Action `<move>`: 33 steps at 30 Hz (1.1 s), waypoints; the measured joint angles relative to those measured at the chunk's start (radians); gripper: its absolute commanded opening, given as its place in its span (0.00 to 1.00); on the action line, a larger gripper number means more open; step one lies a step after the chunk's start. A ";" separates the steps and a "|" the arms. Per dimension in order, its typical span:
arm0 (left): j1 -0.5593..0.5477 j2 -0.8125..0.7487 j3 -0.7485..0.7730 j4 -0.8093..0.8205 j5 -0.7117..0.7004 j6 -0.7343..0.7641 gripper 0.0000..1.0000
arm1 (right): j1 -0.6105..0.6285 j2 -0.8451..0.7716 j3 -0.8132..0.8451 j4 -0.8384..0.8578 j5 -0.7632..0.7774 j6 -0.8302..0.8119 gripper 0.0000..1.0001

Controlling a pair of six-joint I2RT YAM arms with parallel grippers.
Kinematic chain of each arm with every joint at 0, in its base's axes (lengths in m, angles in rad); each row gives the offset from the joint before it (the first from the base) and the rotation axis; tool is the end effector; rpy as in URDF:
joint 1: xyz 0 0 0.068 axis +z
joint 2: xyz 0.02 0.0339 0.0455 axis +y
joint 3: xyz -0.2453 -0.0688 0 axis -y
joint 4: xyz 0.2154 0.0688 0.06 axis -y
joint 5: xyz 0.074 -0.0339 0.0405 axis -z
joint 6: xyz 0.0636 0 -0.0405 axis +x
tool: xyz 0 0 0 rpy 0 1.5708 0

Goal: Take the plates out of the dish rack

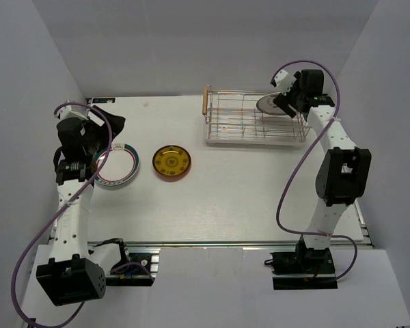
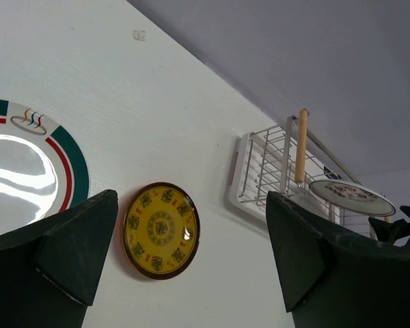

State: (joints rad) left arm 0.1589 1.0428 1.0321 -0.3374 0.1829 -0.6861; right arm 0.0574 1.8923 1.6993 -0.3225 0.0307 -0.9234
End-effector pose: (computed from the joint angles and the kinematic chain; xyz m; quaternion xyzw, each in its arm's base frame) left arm 0.2396 0.0267 0.3365 -0.2866 0.7652 -0.2211 0.5323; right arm 0.4395 0.0233 0.2960 -0.4001 0.7657 -0.2233 0.4514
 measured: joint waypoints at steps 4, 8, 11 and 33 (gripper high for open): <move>0.000 0.005 0.000 0.031 0.009 0.018 0.98 | -0.014 0.064 0.053 0.050 -0.034 -0.032 0.89; 0.000 0.027 0.000 0.048 0.010 0.026 0.98 | -0.024 0.117 0.100 0.098 -0.049 -0.050 0.85; 0.000 0.057 0.000 0.057 0.011 0.031 0.98 | -0.029 0.137 0.106 0.109 -0.061 -0.063 0.71; -0.006 0.132 -0.003 0.114 0.037 0.035 0.98 | -0.031 0.148 0.111 0.098 -0.085 -0.171 0.10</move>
State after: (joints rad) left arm 0.1532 1.1744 1.0290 -0.2237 0.2199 -0.6514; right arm 0.0265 2.0407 1.8099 -0.2245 -0.0547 -1.0939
